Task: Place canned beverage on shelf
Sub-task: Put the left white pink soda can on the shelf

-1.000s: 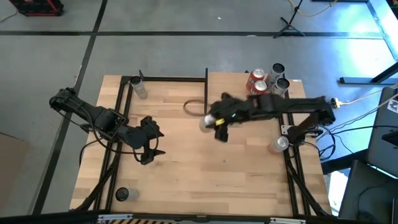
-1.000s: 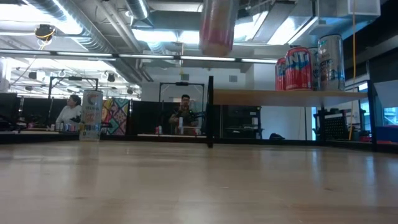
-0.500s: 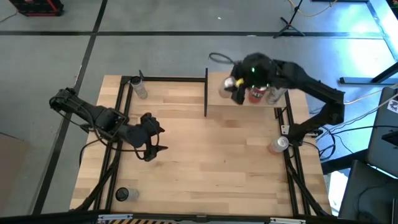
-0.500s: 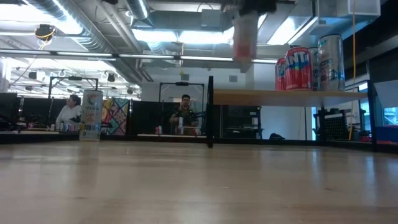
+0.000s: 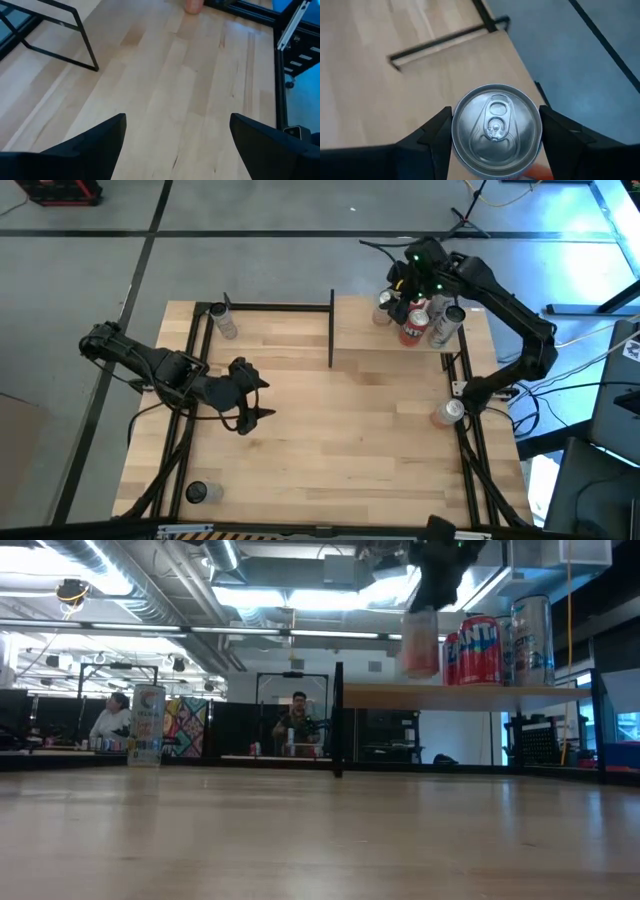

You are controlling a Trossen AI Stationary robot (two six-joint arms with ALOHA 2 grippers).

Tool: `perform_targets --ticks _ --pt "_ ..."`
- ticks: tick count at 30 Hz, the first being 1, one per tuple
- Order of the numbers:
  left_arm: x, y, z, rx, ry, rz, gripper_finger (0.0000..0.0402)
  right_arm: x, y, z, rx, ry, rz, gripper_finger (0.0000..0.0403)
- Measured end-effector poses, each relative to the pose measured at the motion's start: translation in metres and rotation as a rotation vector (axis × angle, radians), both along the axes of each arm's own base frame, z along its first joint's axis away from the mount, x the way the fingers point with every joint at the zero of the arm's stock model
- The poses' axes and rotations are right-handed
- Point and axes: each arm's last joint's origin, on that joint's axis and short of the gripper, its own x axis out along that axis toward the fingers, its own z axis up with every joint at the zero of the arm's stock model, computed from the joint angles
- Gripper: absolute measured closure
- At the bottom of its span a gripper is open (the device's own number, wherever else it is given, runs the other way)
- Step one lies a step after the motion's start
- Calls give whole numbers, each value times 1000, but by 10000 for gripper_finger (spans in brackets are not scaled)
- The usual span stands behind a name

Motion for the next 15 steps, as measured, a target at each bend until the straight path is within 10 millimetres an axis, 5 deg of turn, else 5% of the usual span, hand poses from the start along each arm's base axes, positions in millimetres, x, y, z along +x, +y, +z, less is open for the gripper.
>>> perform_targets --ticks 15 --pt "1 0 1 -3 -12 2 56 -3 -24 -35 29 -37 0 176"
